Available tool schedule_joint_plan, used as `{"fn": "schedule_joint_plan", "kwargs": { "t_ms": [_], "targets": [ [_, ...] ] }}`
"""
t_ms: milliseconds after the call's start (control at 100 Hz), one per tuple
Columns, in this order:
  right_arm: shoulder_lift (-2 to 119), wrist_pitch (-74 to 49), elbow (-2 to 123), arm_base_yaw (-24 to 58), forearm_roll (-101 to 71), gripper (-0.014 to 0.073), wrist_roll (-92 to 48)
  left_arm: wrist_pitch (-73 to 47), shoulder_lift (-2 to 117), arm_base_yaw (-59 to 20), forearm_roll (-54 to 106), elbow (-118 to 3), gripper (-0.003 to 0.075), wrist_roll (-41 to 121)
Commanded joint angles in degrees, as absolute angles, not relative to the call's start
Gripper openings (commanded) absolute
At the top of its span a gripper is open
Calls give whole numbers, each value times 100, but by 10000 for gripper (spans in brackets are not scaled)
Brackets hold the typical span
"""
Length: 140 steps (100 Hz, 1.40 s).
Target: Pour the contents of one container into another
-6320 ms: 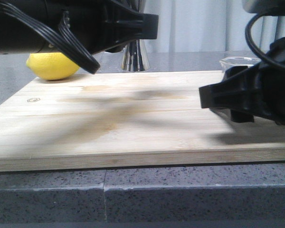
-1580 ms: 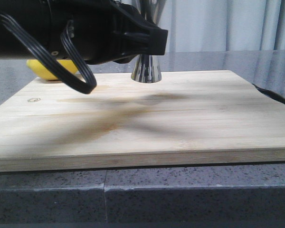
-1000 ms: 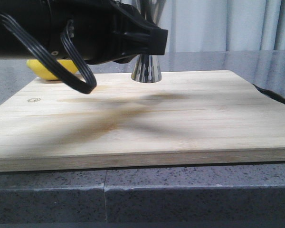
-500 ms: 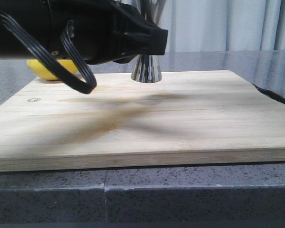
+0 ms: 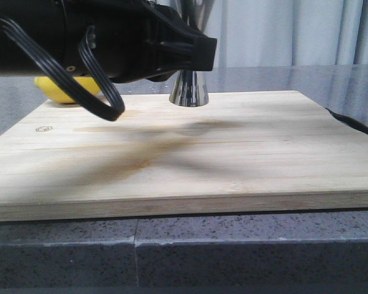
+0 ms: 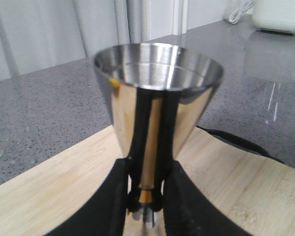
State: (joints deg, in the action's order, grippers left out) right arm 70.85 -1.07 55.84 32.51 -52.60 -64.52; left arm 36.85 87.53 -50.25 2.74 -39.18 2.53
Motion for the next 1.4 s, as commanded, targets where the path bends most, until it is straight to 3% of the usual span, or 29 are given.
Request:
{"fn": "schedule_joint_plan", "kwargs": {
  "t_ms": [0, 420, 850, 1390],
  "targets": [
    [6940, -61, 5741, 3156, -4538, 206, -5792, 4168, 8526, -5059, 276, -4083, -19, 205],
    [6940, -325, 5741, 2954, -3837, 206, -5250, 4168, 8526, -5059, 276, -4083, -19, 205],
    [6940, -334, 5752, 2954, 284, 206, -1117, 4168, 8526, -5059, 276, -4083, -19, 205],
    [6868, -1066, 6084, 2954, 601, 206, -1103, 4168, 8526, -5059, 276, -4083, -19, 205]
  ]
}}
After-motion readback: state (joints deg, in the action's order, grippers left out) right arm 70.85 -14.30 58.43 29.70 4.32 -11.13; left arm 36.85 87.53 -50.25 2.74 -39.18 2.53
